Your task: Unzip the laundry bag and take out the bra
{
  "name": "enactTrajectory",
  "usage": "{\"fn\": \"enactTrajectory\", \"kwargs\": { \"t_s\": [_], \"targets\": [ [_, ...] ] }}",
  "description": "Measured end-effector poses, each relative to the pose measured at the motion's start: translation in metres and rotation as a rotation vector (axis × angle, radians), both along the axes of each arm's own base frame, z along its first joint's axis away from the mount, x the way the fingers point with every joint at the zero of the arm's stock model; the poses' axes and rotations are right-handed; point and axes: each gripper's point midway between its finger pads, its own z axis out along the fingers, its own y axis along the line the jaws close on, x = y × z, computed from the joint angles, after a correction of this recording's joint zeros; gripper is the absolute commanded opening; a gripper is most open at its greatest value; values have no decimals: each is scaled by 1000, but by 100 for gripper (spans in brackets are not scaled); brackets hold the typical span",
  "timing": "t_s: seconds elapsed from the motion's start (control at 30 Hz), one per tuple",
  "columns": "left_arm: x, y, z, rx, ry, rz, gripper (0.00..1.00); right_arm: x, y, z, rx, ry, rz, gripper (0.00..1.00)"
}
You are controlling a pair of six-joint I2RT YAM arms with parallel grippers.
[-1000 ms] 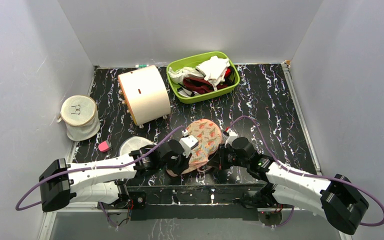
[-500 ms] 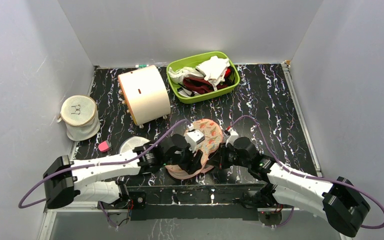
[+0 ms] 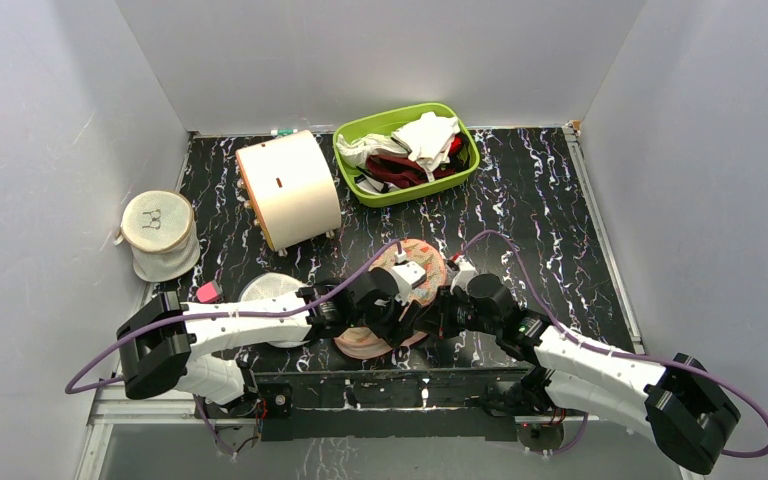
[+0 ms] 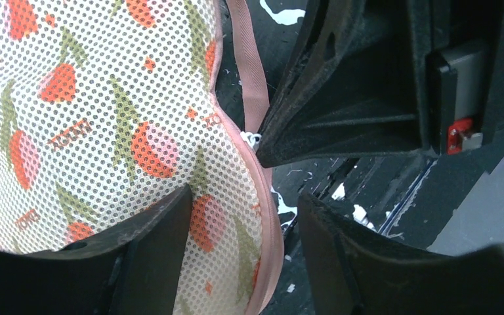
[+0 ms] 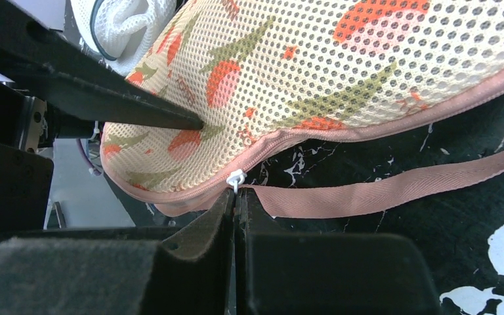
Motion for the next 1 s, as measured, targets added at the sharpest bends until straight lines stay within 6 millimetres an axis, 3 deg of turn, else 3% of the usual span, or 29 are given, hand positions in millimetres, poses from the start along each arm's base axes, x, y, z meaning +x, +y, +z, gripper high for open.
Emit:
{"fn": "enactTrajectory", "kwargs": {
  "t_s": [0.3, 0.47, 0.67, 0.83, 1.0],
  "targets": [
    [4, 3, -13, 53, -31, 16, 56, -1, 4, 4, 19, -13, 23, 0],
    [10, 8, -24, 110, -63, 36, 37, -1, 5, 5, 25, -14, 29, 0],
    [15, 11, -25, 137, -85, 51, 16, -3, 3, 2, 12, -9, 30, 0],
    [14, 13, -21, 121, -91, 58, 9, -2, 3, 5, 18, -19, 27, 0],
    [9, 28, -14, 91, -95, 72, 0, -2, 3, 2, 10, -12, 27, 0]
  ]
}}
